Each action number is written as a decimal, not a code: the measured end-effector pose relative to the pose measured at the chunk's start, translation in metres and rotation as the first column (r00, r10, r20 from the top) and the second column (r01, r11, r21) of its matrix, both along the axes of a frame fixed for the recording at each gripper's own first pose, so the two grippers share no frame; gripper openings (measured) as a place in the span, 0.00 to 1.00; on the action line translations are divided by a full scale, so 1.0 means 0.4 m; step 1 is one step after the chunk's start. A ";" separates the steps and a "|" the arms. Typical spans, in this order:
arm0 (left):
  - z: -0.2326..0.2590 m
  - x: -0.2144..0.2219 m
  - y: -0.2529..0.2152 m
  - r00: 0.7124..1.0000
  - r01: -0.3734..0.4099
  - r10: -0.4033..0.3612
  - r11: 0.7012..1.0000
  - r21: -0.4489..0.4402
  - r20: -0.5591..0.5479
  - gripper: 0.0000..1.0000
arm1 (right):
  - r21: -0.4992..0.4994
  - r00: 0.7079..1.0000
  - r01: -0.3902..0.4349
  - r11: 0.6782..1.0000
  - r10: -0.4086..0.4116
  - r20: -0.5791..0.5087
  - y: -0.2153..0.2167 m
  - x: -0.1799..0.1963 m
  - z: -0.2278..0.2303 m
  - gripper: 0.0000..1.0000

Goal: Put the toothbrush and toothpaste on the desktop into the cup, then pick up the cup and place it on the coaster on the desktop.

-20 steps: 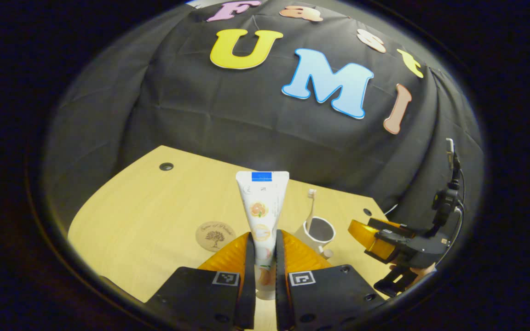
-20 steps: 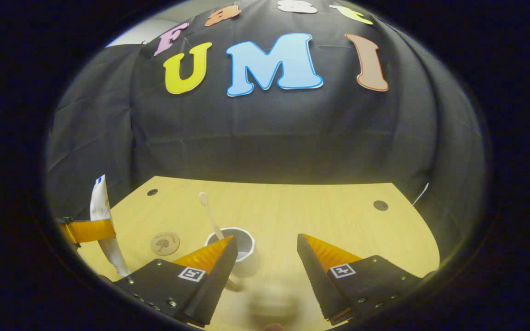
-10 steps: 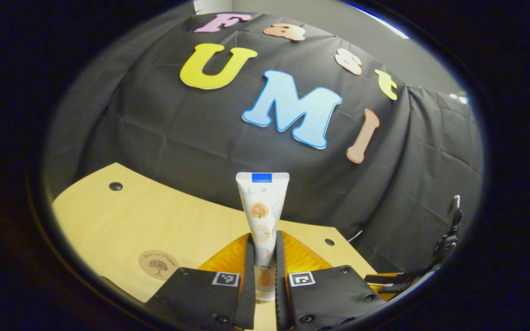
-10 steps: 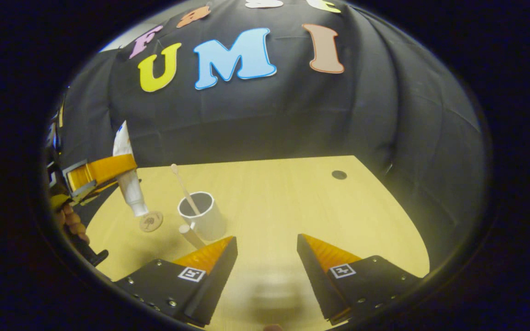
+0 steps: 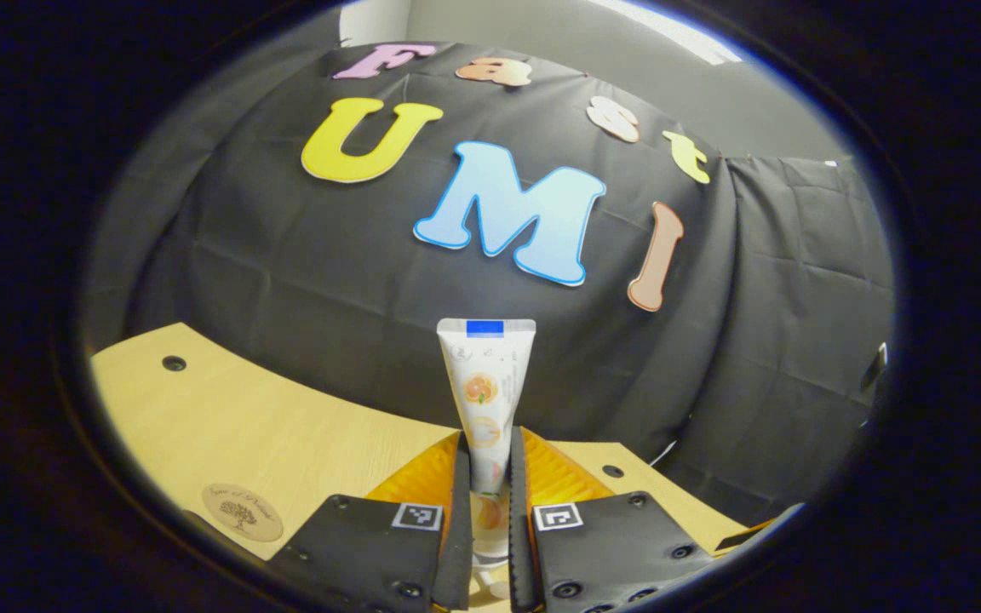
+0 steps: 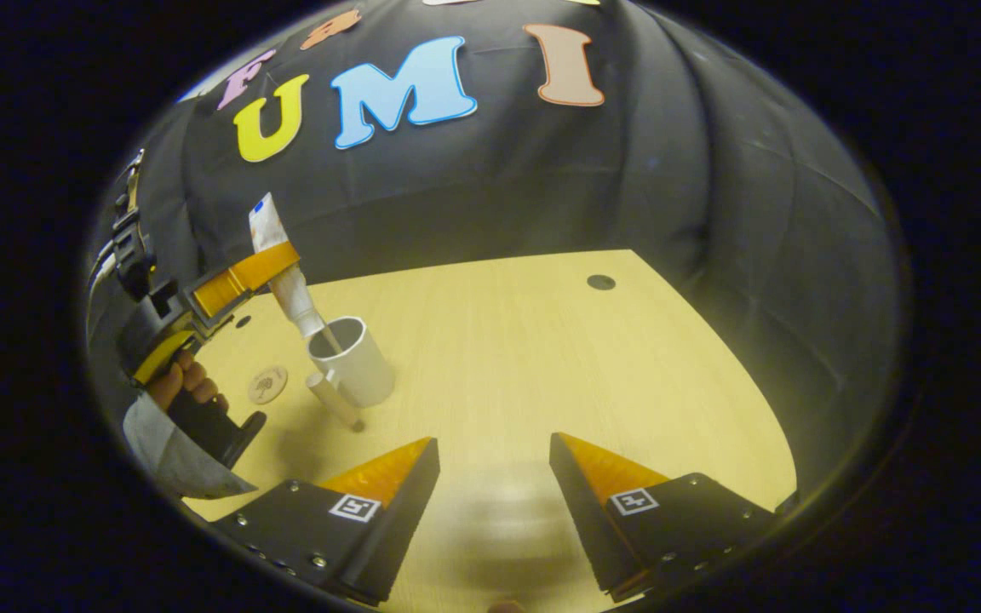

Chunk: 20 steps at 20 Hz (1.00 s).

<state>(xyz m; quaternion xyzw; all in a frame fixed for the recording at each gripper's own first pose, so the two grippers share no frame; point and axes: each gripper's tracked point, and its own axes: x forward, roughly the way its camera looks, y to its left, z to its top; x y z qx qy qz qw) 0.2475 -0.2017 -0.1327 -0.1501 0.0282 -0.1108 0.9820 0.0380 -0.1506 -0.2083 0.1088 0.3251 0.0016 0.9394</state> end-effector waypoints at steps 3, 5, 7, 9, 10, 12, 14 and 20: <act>-0.052 0.024 -0.041 1.000 0.003 -0.003 0.998 0.069 0.010 0.25 | -0.004 1.000 -0.005 1.000 0.005 -0.024 -0.012 -0.012 -0.020 0.83; -0.077 0.028 -0.051 1.000 0.004 -0.004 0.997 0.075 -0.003 0.24 | -0.004 0.999 -0.006 1.000 0.006 -0.035 -0.032 -0.026 -0.030 0.82; -0.091 0.030 -0.047 1.000 -0.009 0.010 0.995 0.095 -0.010 0.24 | 0.003 0.999 -0.003 1.000 0.003 -0.043 -0.042 -0.024 -0.037 0.82; -0.101 0.030 -0.048 1.000 -0.017 0.019 0.993 0.118 -0.018 0.27 | 0.019 0.999 0.002 1.000 -0.002 -0.043 -0.045 -0.017 -0.037 0.83; -0.098 0.024 -0.050 1.000 -0.010 0.012 0.993 0.121 -0.017 0.27 | 0.027 0.999 0.003 1.000 -0.002 -0.042 -0.042 -0.013 -0.034 0.83; -0.104 0.022 -0.051 0.999 -0.002 0.006 0.992 0.129 -0.033 0.31 | 0.035 0.999 -0.003 0.999 0.004 -0.042 -0.035 -0.007 -0.037 0.82; -0.123 0.010 -0.064 0.998 0.027 -0.019 0.991 0.134 -0.060 0.42 | 0.038 0.999 -0.014 0.999 0.016 -0.044 -0.024 -0.006 -0.039 0.82; -0.068 -0.008 -0.086 0.997 0.080 -0.076 0.981 0.179 -0.027 0.96 | 0.041 0.998 -0.036 0.999 0.038 -0.046 0.011 0.009 -0.031 0.82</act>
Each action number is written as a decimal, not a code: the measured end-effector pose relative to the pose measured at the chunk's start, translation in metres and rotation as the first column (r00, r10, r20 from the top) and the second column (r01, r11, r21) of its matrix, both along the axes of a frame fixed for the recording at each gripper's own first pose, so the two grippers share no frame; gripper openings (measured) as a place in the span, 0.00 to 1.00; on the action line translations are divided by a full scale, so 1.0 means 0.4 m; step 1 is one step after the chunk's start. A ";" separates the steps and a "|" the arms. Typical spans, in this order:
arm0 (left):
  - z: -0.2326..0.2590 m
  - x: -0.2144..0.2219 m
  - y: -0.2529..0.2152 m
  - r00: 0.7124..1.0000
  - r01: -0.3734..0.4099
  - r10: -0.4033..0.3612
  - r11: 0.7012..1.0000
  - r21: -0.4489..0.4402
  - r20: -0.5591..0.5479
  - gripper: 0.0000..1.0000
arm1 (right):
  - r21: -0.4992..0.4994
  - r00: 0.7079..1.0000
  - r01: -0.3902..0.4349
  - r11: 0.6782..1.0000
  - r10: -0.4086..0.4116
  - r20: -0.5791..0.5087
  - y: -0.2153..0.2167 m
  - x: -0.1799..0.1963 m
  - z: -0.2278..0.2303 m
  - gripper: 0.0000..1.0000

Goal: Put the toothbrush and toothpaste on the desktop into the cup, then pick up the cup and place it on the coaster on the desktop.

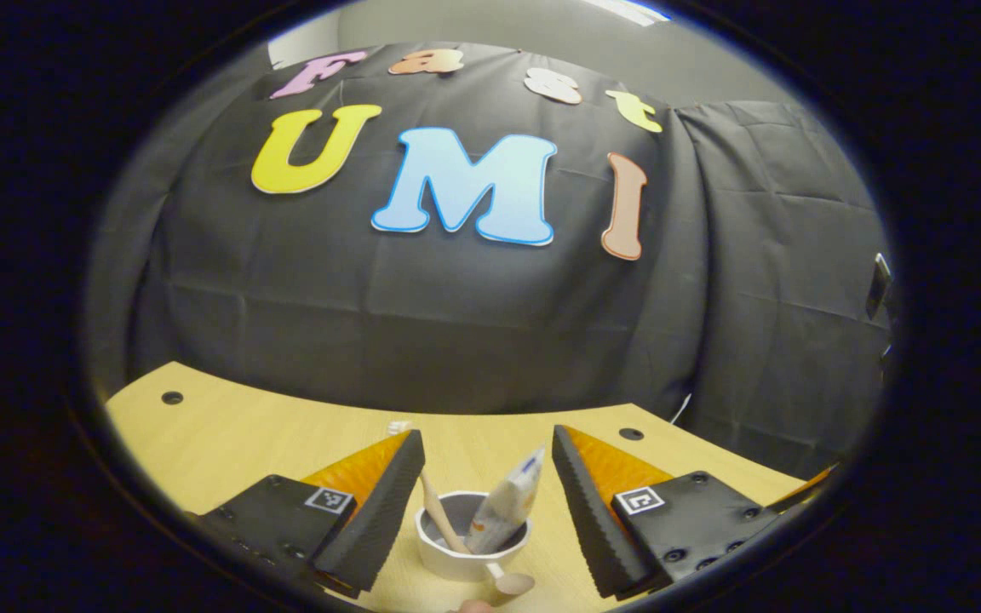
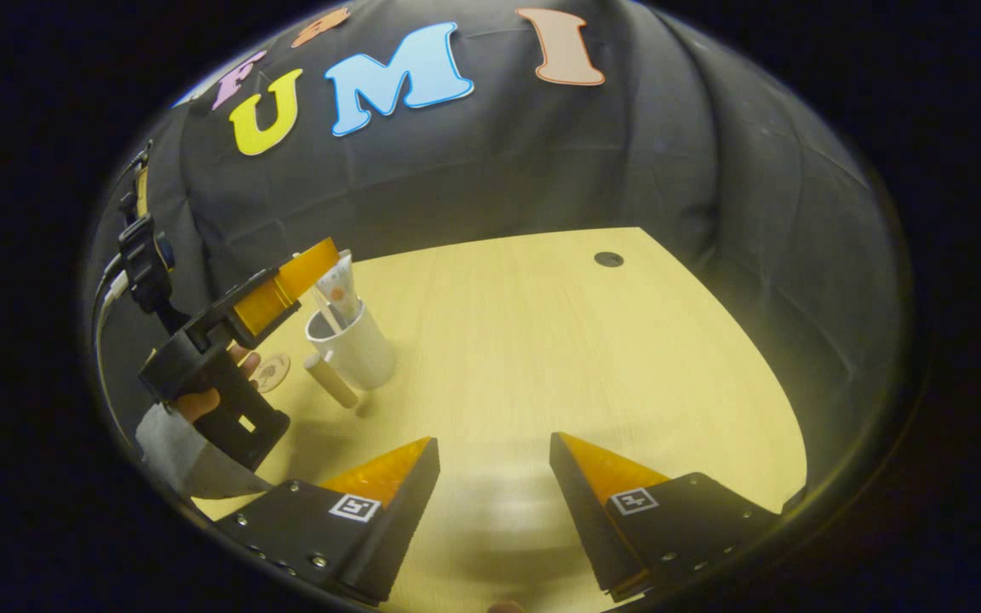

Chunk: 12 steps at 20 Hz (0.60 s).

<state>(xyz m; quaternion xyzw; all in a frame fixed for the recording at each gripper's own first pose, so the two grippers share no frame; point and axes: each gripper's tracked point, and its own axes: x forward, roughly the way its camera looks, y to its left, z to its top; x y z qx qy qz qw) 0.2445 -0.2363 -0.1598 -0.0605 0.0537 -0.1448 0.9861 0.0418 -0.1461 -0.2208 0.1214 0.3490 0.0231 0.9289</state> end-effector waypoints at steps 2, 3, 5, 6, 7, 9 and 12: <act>0.010 -0.014 0.002 1.000 0.015 -0.015 1.000 0.009 -0.006 0.95 | 0.003 1.000 -0.005 1.000 0.005 0.008 0.017 0.012 0.008 0.83; 0.012 -0.022 0.006 1.000 0.017 -0.017 1.000 0.012 -0.013 0.95 | 0.003 1.000 -0.007 1.000 0.007 0.011 0.025 0.019 0.011 0.83; 0.018 -0.038 0.019 0.999 0.020 -0.019 1.000 0.018 -0.026 0.98 | 0.005 1.000 -0.019 1.000 0.019 0.017 0.052 0.029 0.018 0.82; 0.024 -0.045 0.025 0.999 0.021 -0.021 1.000 0.015 -0.029 1.00 | 0.007 0.999 -0.030 1.000 0.030 0.019 0.068 0.034 0.023 0.83; 0.032 -0.055 0.035 0.999 0.018 -0.018 1.000 0.012 -0.034 1.00 | 0.008 0.999 -0.044 0.999 0.044 0.017 0.085 0.041 0.025 0.83; 0.040 -0.076 0.058 0.999 0.010 -0.010 1.000 0.008 -0.050 0.98 | 0.005 0.997 -0.072 0.997 0.072 0.017 0.117 0.052 0.030 0.83; 0.048 -0.103 0.100 0.997 -0.011 0.012 1.000 0.014 -0.077 0.98 | 0.005 0.993 -0.115 0.993 0.115 0.014 0.166 0.072 0.037 0.83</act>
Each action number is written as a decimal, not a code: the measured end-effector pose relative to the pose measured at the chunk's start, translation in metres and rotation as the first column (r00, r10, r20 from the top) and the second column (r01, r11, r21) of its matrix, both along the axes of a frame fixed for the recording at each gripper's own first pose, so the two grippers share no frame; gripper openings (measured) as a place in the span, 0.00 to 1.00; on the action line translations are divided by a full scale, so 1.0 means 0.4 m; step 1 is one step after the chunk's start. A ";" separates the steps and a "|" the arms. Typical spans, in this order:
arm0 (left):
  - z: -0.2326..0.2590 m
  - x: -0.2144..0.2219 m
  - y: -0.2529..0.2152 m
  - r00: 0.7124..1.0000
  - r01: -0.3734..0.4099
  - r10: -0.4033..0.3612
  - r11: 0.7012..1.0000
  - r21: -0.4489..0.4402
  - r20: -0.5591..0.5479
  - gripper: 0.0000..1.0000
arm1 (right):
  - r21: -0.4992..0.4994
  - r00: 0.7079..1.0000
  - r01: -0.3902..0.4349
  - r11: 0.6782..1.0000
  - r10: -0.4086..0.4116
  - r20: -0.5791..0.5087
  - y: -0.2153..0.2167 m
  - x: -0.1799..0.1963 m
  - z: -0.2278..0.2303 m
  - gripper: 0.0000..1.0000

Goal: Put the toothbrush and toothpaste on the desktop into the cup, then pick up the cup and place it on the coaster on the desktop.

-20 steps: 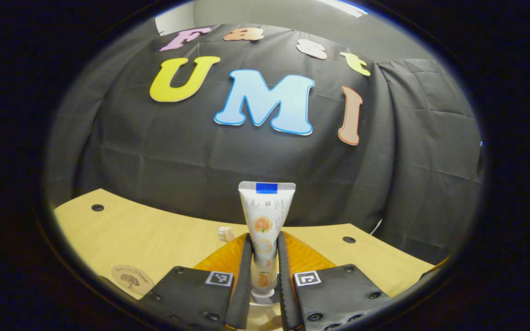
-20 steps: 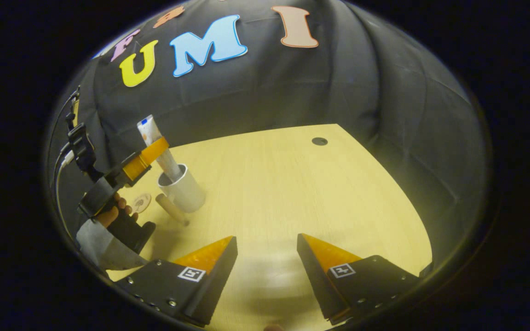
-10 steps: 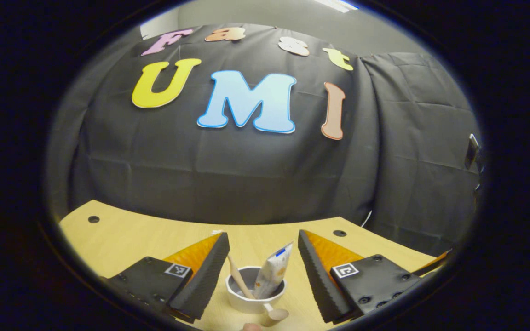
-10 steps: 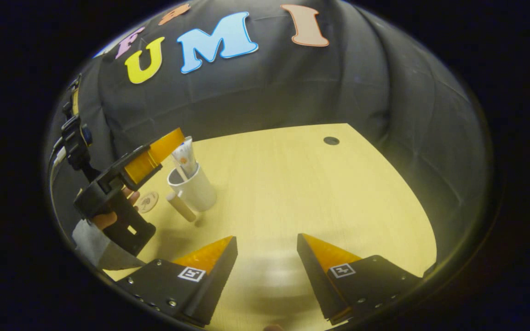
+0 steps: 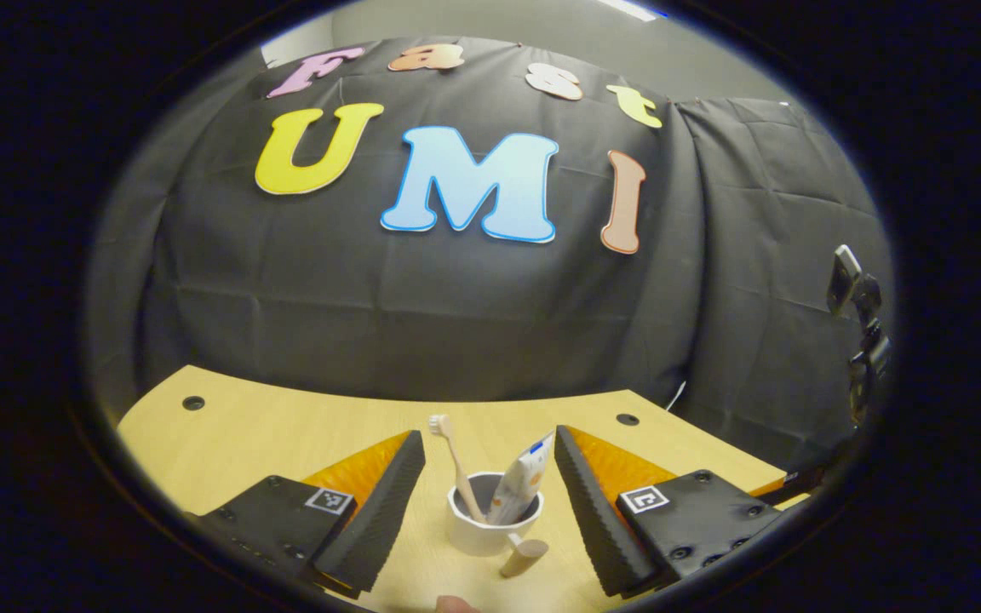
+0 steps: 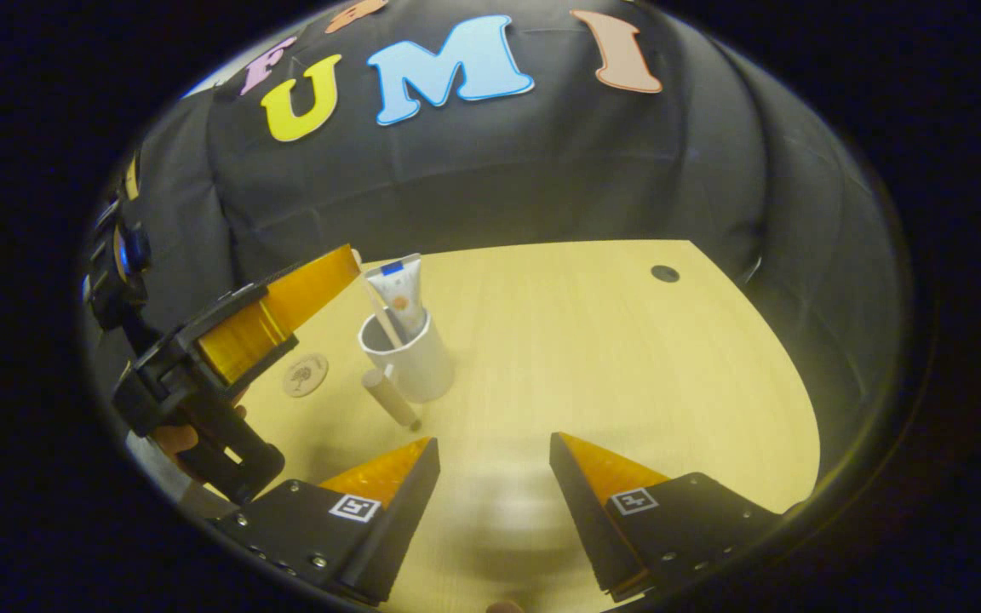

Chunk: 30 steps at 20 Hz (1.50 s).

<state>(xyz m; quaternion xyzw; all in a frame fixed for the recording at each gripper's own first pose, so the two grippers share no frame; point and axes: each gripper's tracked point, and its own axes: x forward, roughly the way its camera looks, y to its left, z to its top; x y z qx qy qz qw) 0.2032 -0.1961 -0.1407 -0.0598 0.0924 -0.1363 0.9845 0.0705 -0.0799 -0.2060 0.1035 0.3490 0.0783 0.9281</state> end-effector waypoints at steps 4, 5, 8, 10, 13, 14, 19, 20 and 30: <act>0.006 -0.047 0.071 0.999 -0.034 0.034 0.999 0.000 -0.034 0.98 | -0.003 0.999 -0.046 0.999 0.046 -0.011 0.058 0.031 0.006 0.83; 0.010 -0.054 0.089 0.998 -0.043 0.043 0.999 0.000 -0.038 1.00 | -0.005 0.998 -0.056 0.998 0.056 -0.016 0.071 0.039 0.002 0.83; 0.016 -0.071 0.145 0.996 -0.072 0.072 0.997 0.006 -0.046 1.00 | -0.017 0.996 -0.082 0.997 0.081 -0.032 0.104 0.061 -0.002 0.83; 0.018 -0.079 0.182 0.994 -0.093 0.093 0.996 0.003 -0.054 1.00 | -0.026 0.994 -0.103 0.994 0.102 -0.048 0.126 0.074 -0.010 0.83; 0.013 -0.098 0.235 0.989 -0.126 0.125 0.992 -0.008 -0.073 1.00 | -0.035 0.989 -0.131 0.991 0.128 -0.072 0.161 0.092 -0.019 0.83; 0.011 -0.101 0.253 0.988 -0.137 0.135 0.991 -0.014 -0.076 0.98 | -0.040 0.988 -0.137 0.990 0.134 -0.082 0.170 0.099 -0.023 0.83; -0.007 -0.124 0.341 0.979 -0.181 0.179 0.983 -0.011 -0.097 1.00 | -0.054 0.980 -0.161 0.985 0.154 -0.124 0.220 0.138 -0.051 0.83; -0.010 -0.130 0.355 0.978 -0.186 0.184 0.983 -0.008 -0.099 0.98 | -0.064 0.979 -0.161 0.985 0.151 -0.136 0.225 0.149 -0.056 0.83; -0.022 -0.177 0.413 0.976 -0.181 0.181 0.983 0.006 -0.122 0.98 | -0.077 0.939 -0.140 0.987 0.108 -0.327 0.260 0.214 -0.131 0.82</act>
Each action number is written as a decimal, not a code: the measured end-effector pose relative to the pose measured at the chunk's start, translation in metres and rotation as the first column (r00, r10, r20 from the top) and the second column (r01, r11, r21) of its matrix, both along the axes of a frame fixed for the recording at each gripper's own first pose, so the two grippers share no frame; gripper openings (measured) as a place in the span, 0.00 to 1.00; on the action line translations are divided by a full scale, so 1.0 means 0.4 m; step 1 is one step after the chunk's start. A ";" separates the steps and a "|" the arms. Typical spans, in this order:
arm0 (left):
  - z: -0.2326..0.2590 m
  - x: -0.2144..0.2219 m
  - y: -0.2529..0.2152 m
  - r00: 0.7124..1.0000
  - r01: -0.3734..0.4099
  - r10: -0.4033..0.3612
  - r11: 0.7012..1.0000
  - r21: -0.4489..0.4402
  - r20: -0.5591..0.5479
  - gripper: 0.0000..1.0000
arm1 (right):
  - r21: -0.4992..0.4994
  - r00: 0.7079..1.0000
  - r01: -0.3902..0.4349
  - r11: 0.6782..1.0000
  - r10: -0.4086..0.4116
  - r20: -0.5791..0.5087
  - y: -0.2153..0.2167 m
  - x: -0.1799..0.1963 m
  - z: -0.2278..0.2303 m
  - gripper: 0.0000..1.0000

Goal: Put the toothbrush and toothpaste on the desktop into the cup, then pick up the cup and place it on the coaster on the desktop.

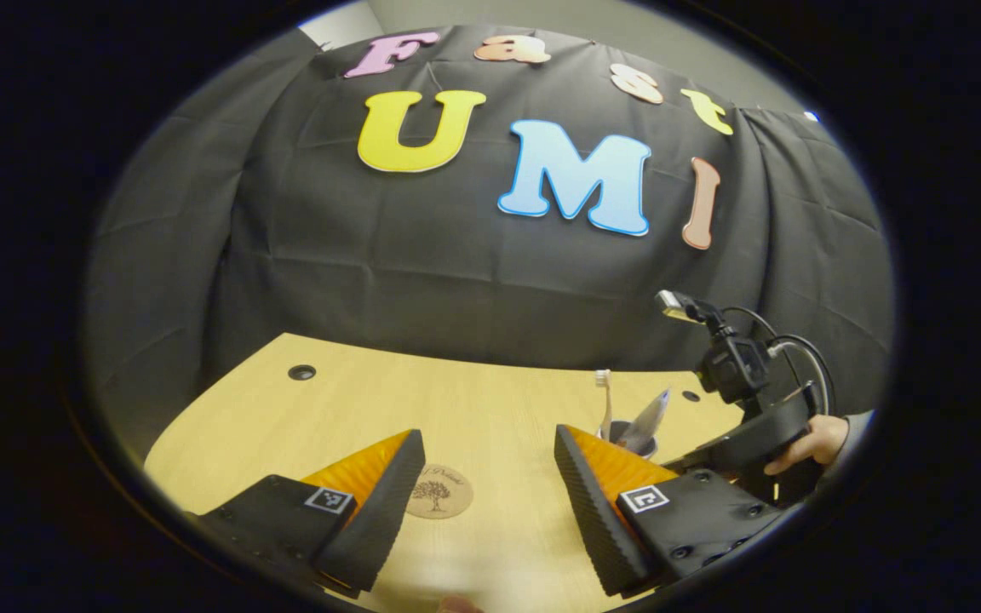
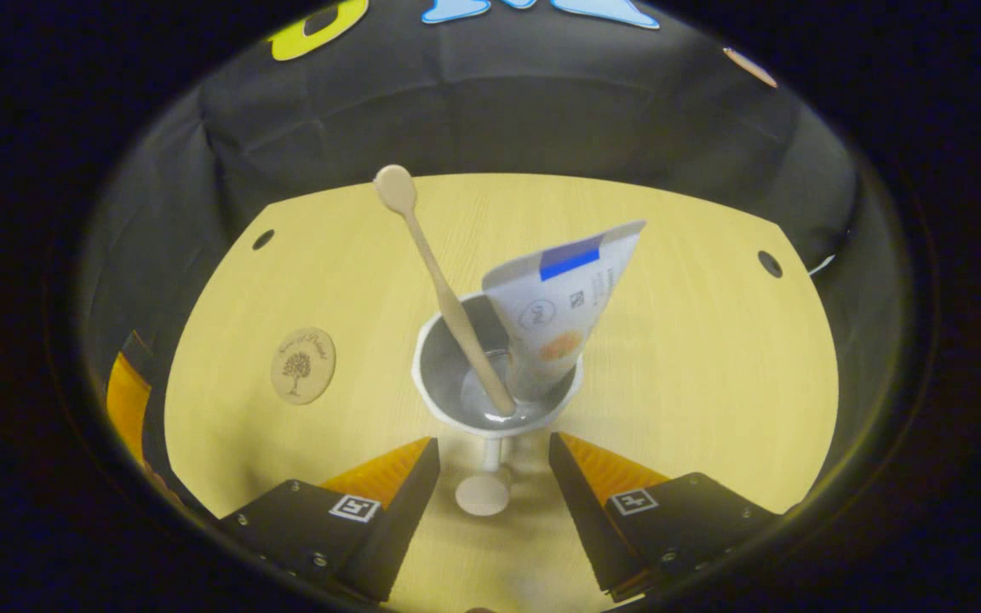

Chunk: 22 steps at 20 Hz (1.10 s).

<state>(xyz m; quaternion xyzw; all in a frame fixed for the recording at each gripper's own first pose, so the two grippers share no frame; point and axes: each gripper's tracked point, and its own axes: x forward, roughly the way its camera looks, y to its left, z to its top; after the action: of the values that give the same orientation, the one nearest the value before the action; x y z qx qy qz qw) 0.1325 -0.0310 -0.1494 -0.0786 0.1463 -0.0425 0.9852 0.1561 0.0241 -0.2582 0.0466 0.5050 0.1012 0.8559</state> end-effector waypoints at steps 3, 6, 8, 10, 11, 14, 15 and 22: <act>-0.006 -0.012 -0.001 1.000 0.004 -0.004 1.000 -0.008 -0.015 0.98 | -0.033 0.998 -0.006 0.999 0.004 -0.064 0.000 0.002 -0.034 0.82; -0.019 -0.010 0.011 1.000 0.003 -0.004 1.000 -0.015 -0.027 0.98 | -0.072 0.995 -0.021 0.997 0.015 -0.094 0.000 0.014 -0.055 0.82; -0.027 -0.015 0.017 0.999 0.000 0.000 1.000 -0.017 -0.035 0.98 | -0.079 0.994 -0.031 0.996 0.022 -0.109 0.005 0.021 -0.062 0.82; -0.028 -0.016 0.021 0.999 -0.006 0.005 1.000 -0.023 -0.042 0.98 | -0.084 0.992 -0.033 0.996 0.022 -0.127 0.008 0.023 -0.069 0.85; -0.032 -0.018 0.023 0.999 -0.008 0.006 1.000 -0.025 -0.047 0.98 | -0.088 0.993 -0.035 0.995 0.025 -0.119 0.011 0.031 -0.074 0.82; -0.040 -0.021 0.032 0.998 -0.018 0.016 0.999 -0.033 -0.057 0.98 | -0.123 0.993 -0.037 0.992 0.023 -0.116 -0.001 0.035 -0.076 0.73; -0.041 -0.023 0.034 0.998 -0.021 0.019 0.999 -0.036 -0.059 0.98 | -0.122 0.992 -0.044 0.992 0.029 -0.122 0.000 0.029 -0.075 0.63; -0.046 -0.034 0.049 0.997 -0.046 0.042 0.998 -0.046 -0.069 0.98 | -0.113 0.990 -0.023 0.993 0.007 -0.141 -0.009 0.021 -0.075 0.28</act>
<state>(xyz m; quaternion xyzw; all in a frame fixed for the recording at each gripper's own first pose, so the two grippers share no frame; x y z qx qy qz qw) 0.1189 -0.0114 -0.1678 -0.1065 0.1768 -0.0216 0.9782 0.1645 0.0206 -0.2884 0.0010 0.5691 0.0749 0.8189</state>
